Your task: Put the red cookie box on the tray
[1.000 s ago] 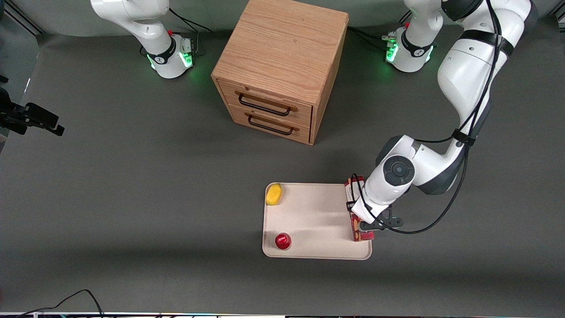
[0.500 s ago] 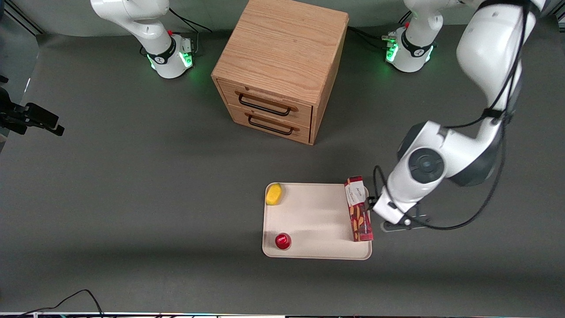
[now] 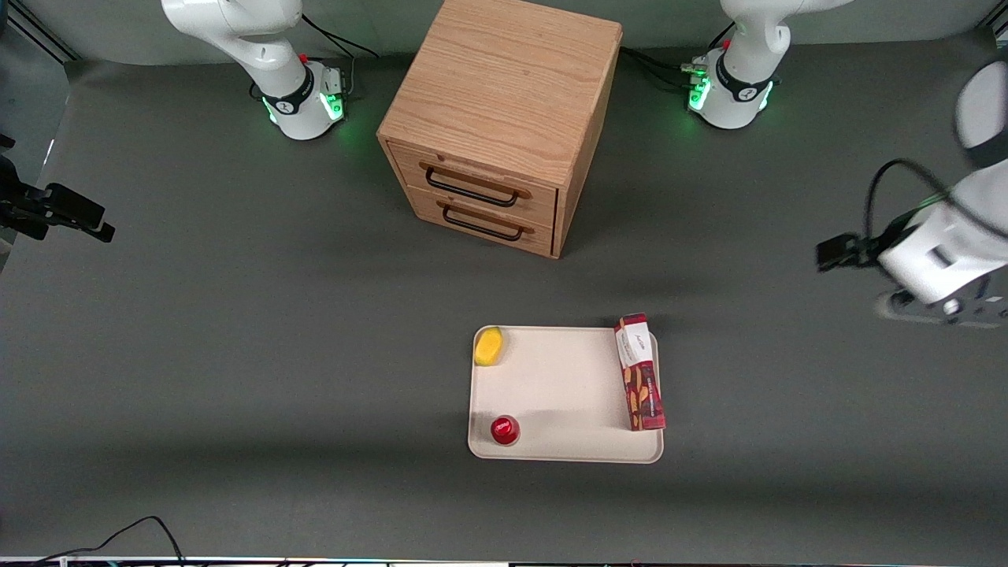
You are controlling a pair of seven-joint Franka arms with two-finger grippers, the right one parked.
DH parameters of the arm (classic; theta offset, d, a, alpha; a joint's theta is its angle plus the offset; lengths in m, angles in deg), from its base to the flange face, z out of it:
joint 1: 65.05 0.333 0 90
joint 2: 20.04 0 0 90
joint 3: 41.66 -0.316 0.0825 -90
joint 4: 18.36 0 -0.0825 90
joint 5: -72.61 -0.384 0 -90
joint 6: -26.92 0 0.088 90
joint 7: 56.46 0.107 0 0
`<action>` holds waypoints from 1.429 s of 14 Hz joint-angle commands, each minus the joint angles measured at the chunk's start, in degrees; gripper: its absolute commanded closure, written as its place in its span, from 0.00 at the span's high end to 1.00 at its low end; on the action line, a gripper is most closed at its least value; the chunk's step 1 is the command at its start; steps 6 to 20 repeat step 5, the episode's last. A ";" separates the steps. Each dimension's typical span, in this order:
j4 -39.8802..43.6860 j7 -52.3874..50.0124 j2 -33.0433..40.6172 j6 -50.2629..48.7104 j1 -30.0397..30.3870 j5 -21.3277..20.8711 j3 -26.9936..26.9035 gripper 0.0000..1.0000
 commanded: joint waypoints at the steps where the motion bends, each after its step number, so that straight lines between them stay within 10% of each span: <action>1: -4.42 8.71 6.40 -3.17 -0.57 2.34 -5.78 1.00; 20: -1.36 7.94 5.81 -5.64 -1.28 0.50 -5.88 1.00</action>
